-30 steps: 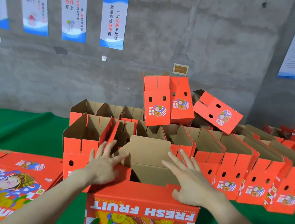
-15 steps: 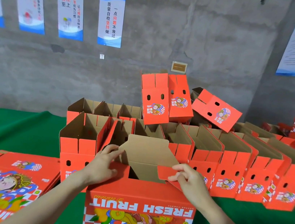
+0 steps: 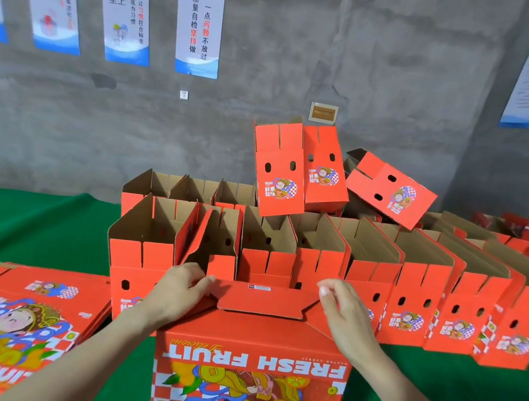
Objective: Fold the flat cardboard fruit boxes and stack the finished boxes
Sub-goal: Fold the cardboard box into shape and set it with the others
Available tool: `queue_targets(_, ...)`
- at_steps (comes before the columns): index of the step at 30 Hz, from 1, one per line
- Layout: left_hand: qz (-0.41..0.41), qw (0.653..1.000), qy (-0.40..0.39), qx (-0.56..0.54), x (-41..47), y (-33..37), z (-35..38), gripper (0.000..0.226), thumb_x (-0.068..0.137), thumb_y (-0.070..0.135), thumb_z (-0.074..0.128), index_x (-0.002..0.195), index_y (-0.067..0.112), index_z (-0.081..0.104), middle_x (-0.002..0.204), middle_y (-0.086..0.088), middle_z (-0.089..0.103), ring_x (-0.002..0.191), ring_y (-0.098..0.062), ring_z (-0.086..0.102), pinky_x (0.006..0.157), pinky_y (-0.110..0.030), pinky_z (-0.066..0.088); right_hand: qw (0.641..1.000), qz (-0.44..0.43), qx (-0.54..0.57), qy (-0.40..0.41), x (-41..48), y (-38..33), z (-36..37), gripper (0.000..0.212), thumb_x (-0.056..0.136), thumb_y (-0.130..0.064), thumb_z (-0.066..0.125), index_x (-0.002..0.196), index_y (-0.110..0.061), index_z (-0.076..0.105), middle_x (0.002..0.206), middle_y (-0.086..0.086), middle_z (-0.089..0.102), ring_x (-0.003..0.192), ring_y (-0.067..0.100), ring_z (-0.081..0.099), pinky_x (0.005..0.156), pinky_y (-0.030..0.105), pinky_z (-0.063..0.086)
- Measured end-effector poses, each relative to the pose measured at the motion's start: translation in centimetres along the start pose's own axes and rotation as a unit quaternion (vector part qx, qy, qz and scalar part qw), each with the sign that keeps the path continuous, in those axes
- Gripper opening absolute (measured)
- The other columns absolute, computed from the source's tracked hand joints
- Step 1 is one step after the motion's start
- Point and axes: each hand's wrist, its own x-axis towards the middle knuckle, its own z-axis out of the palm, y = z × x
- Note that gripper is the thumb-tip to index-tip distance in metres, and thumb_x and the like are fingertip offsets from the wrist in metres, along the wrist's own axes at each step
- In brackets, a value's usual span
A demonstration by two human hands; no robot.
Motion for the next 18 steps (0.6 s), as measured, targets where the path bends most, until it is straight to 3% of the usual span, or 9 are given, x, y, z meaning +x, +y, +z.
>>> queue_targets(3, 0.001, 0.998, -0.035, 0.049, 0.2, 0.3, 0.1, 0.035, 0.082, 0.048, 0.067, 0.082, 0.013, 0.061, 0.088, 0.002, 0.056, 0.079, -0.012, 0.054, 0.066, -0.017, 0.041, 0.995, -0.023, -0.069, -0.063, 0.0, 0.3, 0.1, 0.023, 0.1, -0.03, 0.044, 0.116, -0.02, 0.059, 0.115, -0.01, 0.054, 0.113, 0.009, 0.046, 0.091, 0.019, 0.032)
queue_targets(6, -0.022, 0.991, -0.103, 0.079, 0.7, 0.8, 0.1, 0.058, 0.074, 0.052, 0.073, 0.118, 0.019, 0.054, 0.117, -0.002, 0.051, 0.109, -0.018, 0.049, 0.095, -0.03, 0.043, 0.98, -0.062, -0.152, -0.114, 0.4, 0.0, 0.2, 0.031, 0.098, -0.033, 0.049, 0.127, -0.024, 0.054, 0.131, -0.009, 0.049, 0.125, 0.008, 0.035, 0.1, 0.018, 0.025)
queue_targets(9, -0.052, 0.978, -0.176, 0.1, 1.1, 1.2, -0.2, 0.082, 0.08, 0.052, 0.068, 0.146, 0.02, 0.033, 0.148, -0.007, 0.028, 0.138, -0.028, 0.023, 0.115, -0.041, 0.025, 0.963, -0.053, -0.171, -0.202, 1.6, -1.0, 0.5, 0.041, 0.097, -0.028, 0.051, 0.138, -0.029, 0.044, 0.151, -0.004, 0.033, 0.143, 0.013, 0.018, 0.115, 0.029, 0.015)
queue_targets(11, -0.059, 0.969, -0.206, 0.122, 1.2, 1.4, 0.1, 0.076, 0.085, 0.052, 0.061, 0.148, 0.023, 0.03, 0.155, -0.007, 0.022, 0.142, -0.03, 0.016, 0.116, -0.042, 0.018, 0.947, -0.002, -0.174, -0.269, 2.5, -1.6, 0.7, 0.048, 0.097, -0.025, 0.05, 0.143, -0.035, 0.037, 0.158, -0.003, 0.019, 0.148, 0.019, 0.006, 0.12, 0.041, 0.008)
queue_targets(13, -0.065, 0.965, -0.219, 0.127, 1.1, 1.5, 0.4, 0.069, 0.089, 0.052, 0.054, 0.148, 0.026, 0.029, 0.154, -0.007, 0.024, 0.142, -0.03, 0.017, 0.115, -0.041, 0.018, 0.93, 0.041, -0.182, -0.318, 3.1, -1.9, 0.8, 0.053, 0.097, -0.025, 0.049, 0.146, -0.037, 0.032, 0.159, -0.003, 0.016, 0.147, 0.02, 0.008, 0.119, 0.046, 0.009)
queue_targets(16, -0.091, 0.968, -0.213, 0.093, 1.1, 1.9, 0.4, 0.074, 0.083, 0.058, 0.058, 0.146, 0.029, 0.032, 0.148, -0.004, 0.031, 0.138, -0.028, 0.023, 0.114, -0.043, 0.024, 0.927, 0.067, -0.142, -0.339, 3.7, -1.8, 0.3, 0.056, 0.095, -0.021, 0.054, 0.146, -0.034, 0.034, 0.155, -0.003, 0.027, 0.14, 0.019, 0.027, 0.114, 0.038, 0.028)
queue_targets(18, -0.092, 0.967, -0.209, 0.11, 1.2, 2.2, 0.3, 0.079, 0.079, 0.059, 0.063, 0.145, 0.029, 0.033, 0.145, -0.006, 0.034, 0.135, -0.03, 0.027, 0.112, -0.044, 0.027, 0.924, 0.092, -0.131, -0.348, 3.9, -1.6, -0.2, 0.061, 0.093, -0.021, 0.058, 0.146, -0.035, 0.032, 0.152, 0.0, 0.028, 0.137, 0.02, 0.031, 0.111, 0.034, 0.031)
